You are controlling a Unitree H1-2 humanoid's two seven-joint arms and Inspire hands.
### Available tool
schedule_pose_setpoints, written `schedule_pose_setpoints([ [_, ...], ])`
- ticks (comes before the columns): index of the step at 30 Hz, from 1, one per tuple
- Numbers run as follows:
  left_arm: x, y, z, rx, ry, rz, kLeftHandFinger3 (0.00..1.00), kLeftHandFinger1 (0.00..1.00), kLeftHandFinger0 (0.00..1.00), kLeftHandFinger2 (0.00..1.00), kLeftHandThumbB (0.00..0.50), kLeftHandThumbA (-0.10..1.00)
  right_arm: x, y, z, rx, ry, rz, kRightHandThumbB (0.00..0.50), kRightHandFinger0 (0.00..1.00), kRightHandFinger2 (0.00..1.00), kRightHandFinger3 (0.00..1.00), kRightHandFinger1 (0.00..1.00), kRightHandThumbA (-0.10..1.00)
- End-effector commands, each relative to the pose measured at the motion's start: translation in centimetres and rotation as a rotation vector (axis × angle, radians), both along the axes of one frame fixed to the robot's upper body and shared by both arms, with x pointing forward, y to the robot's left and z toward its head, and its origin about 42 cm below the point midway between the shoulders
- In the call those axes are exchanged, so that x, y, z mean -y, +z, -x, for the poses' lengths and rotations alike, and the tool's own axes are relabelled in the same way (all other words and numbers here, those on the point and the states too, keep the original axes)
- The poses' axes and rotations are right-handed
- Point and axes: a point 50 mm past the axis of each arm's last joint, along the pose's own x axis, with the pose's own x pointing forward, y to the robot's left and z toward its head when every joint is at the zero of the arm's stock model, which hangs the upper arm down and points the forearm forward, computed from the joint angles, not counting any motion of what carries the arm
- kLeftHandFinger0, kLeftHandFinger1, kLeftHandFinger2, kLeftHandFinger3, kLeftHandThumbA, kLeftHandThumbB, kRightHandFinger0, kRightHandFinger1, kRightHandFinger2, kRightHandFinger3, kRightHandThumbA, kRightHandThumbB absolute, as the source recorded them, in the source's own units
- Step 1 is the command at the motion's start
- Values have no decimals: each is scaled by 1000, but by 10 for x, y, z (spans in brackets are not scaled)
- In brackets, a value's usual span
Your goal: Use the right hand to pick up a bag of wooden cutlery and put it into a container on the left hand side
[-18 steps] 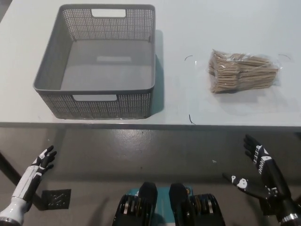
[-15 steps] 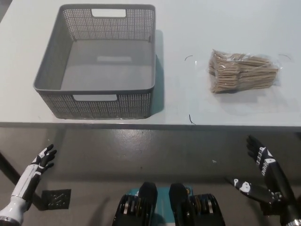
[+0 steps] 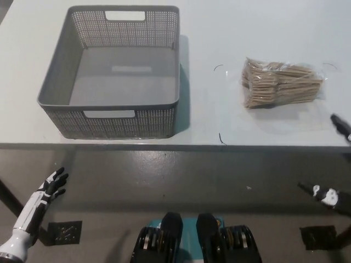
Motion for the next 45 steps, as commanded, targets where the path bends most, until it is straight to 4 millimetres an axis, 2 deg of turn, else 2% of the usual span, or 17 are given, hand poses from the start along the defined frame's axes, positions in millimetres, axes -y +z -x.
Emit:
schedule_pose_setpoints([
  [1, -5, 13, -2, 63, -23, 5, 1000, 1000, 1000, 1000, 375, 1000, 21, 98, -27, 71, -72, 415, 456, 1000, 1000, 1000, 1000, 722],
  [2, -6, 13, -2, 63, -25, 5, 1000, 1000, 1000, 1000, 365, 1000, 23, 104, -30, 70, -77, 430, 467, 1000, 1000, 1000, 1000, 702],
  [4, -7, 12, -1, 58, -26, 9, 1000, 1000, 1000, 1000, 362, 1000, 32, 133, -44, 58, -96, 482, 463, 1000, 1000, 1000, 1000, 619],
  [5, -7, 12, -1, 56, -27, 8, 1000, 1000, 1000, 1000, 362, 1000, 33, 137, -46, 56, -97, 487, 464, 1000, 1000, 1000, 1000, 606],
  [7, -7, 10, 0, 47, -27, 3, 1000, 1000, 1000, 1000, 379, 1000, 40, 167, -67, 47, -127, 546, 494, 1000, 1000, 1000, 1000, 583],
  [11, -7, 8, 3, 38, -31, 1, 1000, 1000, 1000, 1000, 364, 1000, 43, 195, -93, 3, -161, 607, 500, 1000, 1000, 1000, 1000, 642],
  [17, -6, 6, 5, 24, -30, 10, 1000, 1000, 1000, 1000, 375, 1000, 36, 228, -139, -75, -184, 726, 500, 1000, 1000, 1000, 1000, 630],
  [20, -6, 4, 7, 13, -30, 5, 1000, 1000, 1000, 1000, 366, 1000, 33, 235, -156, -141, -182, 755, 500, 1000, 1000, 1000, 1000, 607],
  [24, -8, 0, 11, 4, -29, 0, 1000, 1000, 1000, 1000, 370, 1000, 25, 244, -188, -201, -151, 832, 500, 1000, 1000, 1000, 1000, 676],
  [29, -7, 0, 12, 4, -32, 2, 1000, 1000, 1000, 1000, 362, 1000, 19, 250, -214, -260, -115, 860, 500, 1000, 1000, 1000, 1000, 720],
  [30, -7, 0, 12, 5, -31, 3, 1000, 1000, 1000, 1000, 362, 1000, 18, 251, -218, -273, -106, 864, 500, 1000, 1000, 1000, 1000, 762],
  [31, -6, -1, 15, 3, -29, 6, 1000, 1000, 1000, 1000, 362, 1000, 16, 250, -222, -287, -100, 873, 500, 1000, 1000, 1000, 1000, 867],
  [32, -7, -2, 15, 3, -30, 4, 1000, 1000, 1000, 1000, 362, 1000, 16, 250, -225, -308, -103, 878, 434, 1000, 1000, 1000, 1000, 1000],
  [33, -7, -1, 15, 2, -31, 2, 1000, 1000, 1000, 1000, 362, 1000, 16, 249, -226, -325, -105, 867, 456, 1000, 1000, 1000, 1000, 1000],
  [35, -7, -1, 15, 1, -35, -2, 1000, 1000, 1000, 1000, 361, 1000, 19, 247, -228, -345, -104, 838, 447, 1000, 1000, 1000, 1000, 1000],
  [39, -7, 0, 15, -1, -38, -6, 1000, 1000, 1000, 1000, 362, 1000, 18, 246, -232, -349, -109, 810, 328, 1000, 1000, 1000, 1000, 1000],
  [45, -7, 0, 15, 0, -41, -8, 1000, 1000, 1000, 1000, 352, 1000, 11, 245, -246, -393, -136, 908, 321, 1000, 1000, 1000, 1000, 1000],
])
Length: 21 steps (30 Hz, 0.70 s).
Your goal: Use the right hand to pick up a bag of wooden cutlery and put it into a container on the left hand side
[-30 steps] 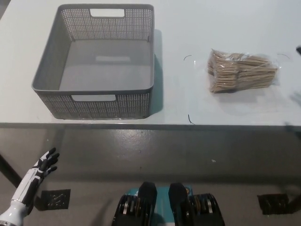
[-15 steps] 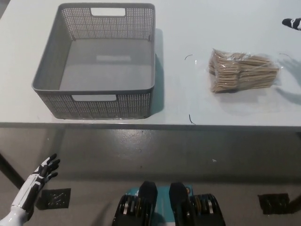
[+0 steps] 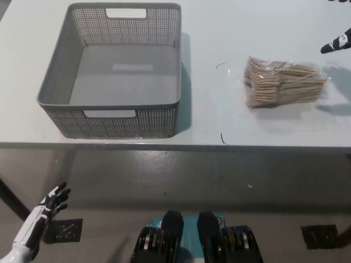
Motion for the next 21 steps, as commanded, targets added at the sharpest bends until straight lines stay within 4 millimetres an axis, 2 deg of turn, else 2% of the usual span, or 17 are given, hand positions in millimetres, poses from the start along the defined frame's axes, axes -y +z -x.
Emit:
schedule_pose_setpoints([
  [1, -5, 13, -3, 52, -22, -21, 1000, 1000, 1000, 1000, 342, 1000, -11, 46, -6, 60, 22, 96, 331, 1000, 1000, 1000, 1000, 1000],
  [3, -5, 11, -1, 45, -23, -19, 1000, 1000, 1000, 1000, 342, 1000, -13, 41, -9, 43, 24, 111, 327, 1000, 1000, 1000, 1000, 1000],
  [4, -5, 11, -1, 42, -22, -17, 1000, 1000, 1000, 1000, 343, 1000, -17, 42, -12, 30, 51, 125, 299, 1000, 1000, 1000, 1000, 1000],
  [5, -5, 10, 0, 40, -23, -20, 1000, 1000, 1000, 1000, 344, 1000, -18, 40, -14, 21, 59, 133, 297, 1000, 1000, 1000, 1000, 1000],
  [8, -5, 10, 2, 41, -28, -36, 1000, 1000, 1000, 1000, 343, 1000, -28, 33, -24, -5, 39, 179, 358, 1000, 1000, 1000, 1000, 1000],
  [10, -5, 11, 1, 46, -31, -37, 1000, 1000, 1000, 1000, 333, 1000, -31, 30, -29, -14, 38, 194, 377, 1000, 1000, 1000, 1000, 1000],
  [17, -4, 12, 0, 41, -38, -35, 1000, 1000, 1000, 1000, 331, 1000, -44, 17, -47, -73, 58, 225, 392, 1000, 1000, 1000, 1000, 1000],
  [21, -2, 13, 0, 39, -41, -38, 1000, 1000, 1000, 1000, 342, 1000, -55, 14, -56, -104, 83, 257, 367, 1000, 1000, 1000, 1000, 1000],
])
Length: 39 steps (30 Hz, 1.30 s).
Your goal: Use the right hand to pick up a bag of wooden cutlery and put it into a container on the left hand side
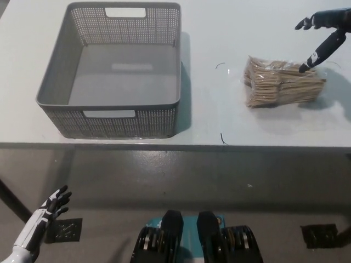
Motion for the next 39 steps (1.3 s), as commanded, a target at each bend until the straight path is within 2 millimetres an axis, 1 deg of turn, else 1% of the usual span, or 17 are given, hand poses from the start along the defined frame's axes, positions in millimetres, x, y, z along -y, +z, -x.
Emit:
schedule_pose_setpoints([
  [1, -3, 14, -4, 49, -28, -29, 1000, 1000, 1000, 1000, 341, 1000, -18, 49, -8, 85, 89, 60, 358, 1000, 1000, 1000, 1000, 1000],
  [3, -2, 15, -5, 52, -28, -27, 1000, 1000, 1000, 1000, 340, 1000, -21, 47, -12, 80, 92, 67, 357, 1000, 1000, 1000, 1000, 1000],
  [5, -2, 16, -6, 57, -34, -33, 1000, 1000, 1000, 1000, 339, 1000, -23, 43, -16, 79, 83, 57, 381, 1000, 1000, 1000, 1000, 1000],
  [6, -2, 17, -6, 60, -37, -31, 1000, 1000, 1000, 1000, 338, 1000, -24, 41, -17, 78, 79, 57, 381, 1000, 1000, 1000, 1000, 1000],
  [8, -2, 17, -6, 58, -37, -25, 1000, 1000, 1000, 1000, 351, 1000, -28, 37, -19, 60, 58, 61, 400, 1000, 1000, 1000, 1000, 1000],
  [13, -1, 18, -7, 60, -47, -27, 1000, 1000, 1000, 1000, 362, 1000, -27, 26, -21, 36, 37, 44, 411, 1000, 1000, 1000, 1000, 1000],
  [16, 0, 19, -8, 61, -50, -32, 1000, 1000, 1000, 1000, 372, 1000, -24, 21, -23, 24, 1, 29, 441, 1000, 1000, 1000, 1000, 1000],
  [19, 1, 19, -8, 63, -53, -31, 1000, 1000, 1000, 1000, 377, 1000, -23, 13, -24, 15, -16, 20, 430, 1000, 1000, 1000, 1000, 1000],
  [20, 1, 19, -7, 63, -54, -32, 1000, 1000, 1000, 1000, 368, 1000, -22, 11, -25, 7, -18, 21, 431, 1000, 1000, 1000, 1000, 1000],
  [26, 0, 19, -7, 66, -66, -41, 1000, 1000, 1000, 1000, 338, 1000, -17, -6, -25, -9, -42, 40, 437, 1000, 1000, 1000, 1000, 1000],
  [29, -1, 20, -9, 67, -71, -40, 1000, 1000, 1000, 1000, 340, 1000, -13, -11, -25, -12, -65, 50, 449, 1000, 1000, 1000, 1000, 1000],
  [30, -1, 20, -9, 65, -75, -44, 1000, 1000, 1000, 1000, 328, 1000, -11, -16, -25, -20, -74, 45, 450, 1000, 1000, 1000, 1000, 1000],
  [33, 0, 21, -9, 69, -88, -60, 1000, 1000, 1000, 1000, 324, 1000, -4, -26, -24, -53, -117, 10, 456, 1000, 1000, 1000, 1000, 1000],
  [35, 2, 23, -11, 70, -91, -67, 1000, 1000, 1000, 1000, 326, 1000, 0, -33, -23, -71, -131, -15, 426, 1000, 1000, 1000, 1000, 1000],
  [36, 2, 24, -11, 70, -92, -68, 1000, 1000, 1000, 1000, 326, 1000, 1, -34, -22, -72, -132, -18, 436, 1000, 1000, 1000, 1000, 1000],
  [38, 1, 25, -13, 76, -99, -75, 1000, 1000, 1000, 1000, 326, 1000, -1, -42, -23, -57, -151, -1, 457, 1000, 1000, 1000, 1000, 1000],
  [39, 1, 25, -13, 75, -100, -76, 1000, 1000, 1000, 1000, 328, 1000, -2, -49, -22, -65, -151, -1, 451, 1000, 1000, 1000, 1000, 1000],
])
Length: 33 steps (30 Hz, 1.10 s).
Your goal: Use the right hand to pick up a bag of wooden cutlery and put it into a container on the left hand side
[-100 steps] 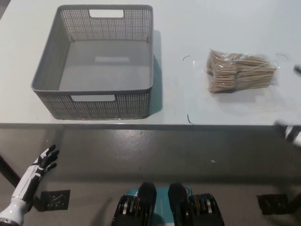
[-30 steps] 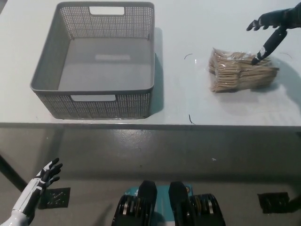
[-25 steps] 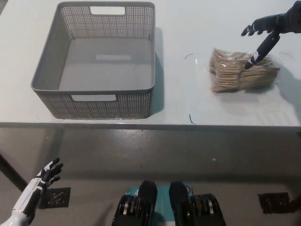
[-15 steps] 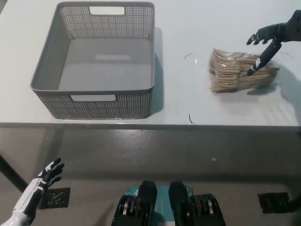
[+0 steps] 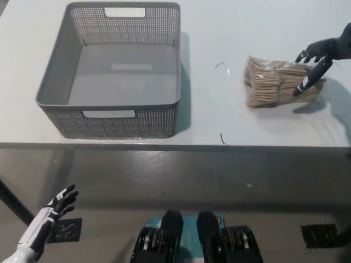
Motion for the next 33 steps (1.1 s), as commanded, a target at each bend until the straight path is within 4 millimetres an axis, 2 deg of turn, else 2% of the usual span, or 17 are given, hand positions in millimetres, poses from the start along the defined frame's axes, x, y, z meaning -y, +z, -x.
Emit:
schedule_pose_setpoints([
  [1, -7, 19, -9, 62, -43, -52, 1000, 1000, 1000, 1000, 331, 1000, -7, 10, -4, 72, -11, -22, 449, 1000, 1000, 1000, 1000, 1000],
  [5, -4, 19, -8, 60, -56, -60, 1000, 1000, 1000, 1000, 333, 1000, -8, -18, 0, 24, -12, -66, 448, 1000, 1000, 1000, 1000, 1000],
  [6, -3, 18, -8, 60, -59, -65, 1000, 1000, 1000, 1000, 333, 1000, -10, -30, 2, 9, -22, -74, 481, 1000, 1000, 1000, 1000, 1000],
  [8, -2, 18, -8, 55, -63, -60, 1000, 1000, 1000, 1000, 334, 1000, -12, -43, 4, -1, -29, -66, 486, 1000, 1000, 1000, 1000, 1000],
  [10, -3, 19, -8, 53, -67, -65, 1000, 1000, 1000, 1000, 342, 1000, -19, -58, 8, -43, -31, -134, 418, 1000, 1000, 1000, 1000, 1000],
  [12, -2, 19, -11, 52, -70, -66, 1000, 1000, 1000, 1000, 346, 1000, -22, -65, 10, -51, -38, -179, 414, 1000, 1000, 1000, 1000, 1000],
  [13, -1, 20, -12, 50, -70, -67, 1000, 1000, 1000, 1000, 348, 1000, -24, -67, 10, -49, -41, -196, 427, 1000, 1000, 1000, 1000, 1000],
  [22, 0, 25, -17, 66, -94, -75, 1000, 1000, 1000, 1000, 344, 1000, -28, -66, 9, -8, 7, -215, 421, 1000, 1000, 1000, 1000, 1000],
  [24, 0, 25, -18, 59, -94, -69, 1000, 1000, 1000, 1000, 352, 1000, -28, -65, 8, 13, 12, -197, 446, 1000, 1000, 1000, 1000, 1000],
  [26, 0, 26, -19, 61, -100, -72, 1000, 1000, 1000, 1000, 367, 1000, -29, -64, 7, 35, 26, -164, 418, 1000, 1000, 1000, 1000, 1000],
  [29, 2, 28, -21, 62, -108, -67, 1000, 1000, 1000, 1000, 383, 1000, -29, -63, 7, 58, 58, -116, 421, 1000, 1000, 1000, 1000, 1000],
  [30, 3, 29, -24, 62, -110, -61, 1000, 1000, 1000, 1000, 386, 1000, -30, -63, 6, 62, 18, -134, 442, 1000, 1000, 1000, 1000, 771],
  [31, 4, 29, -24, 62, -112, -61, 1000, 1000, 1000, 1000, 389, 1000, -30, -63, 6, 63, 8, -139, 451, 1000, 1000, 1000, 1000, 699],
  [33, 5, 30, -26, 65, -115, -63, 1000, 1000, 1000, 1000, 404, 1000, -34, -70, 6, 121, 11, -109, 433, 1000, 1000, 1000, 1000, 340],
])
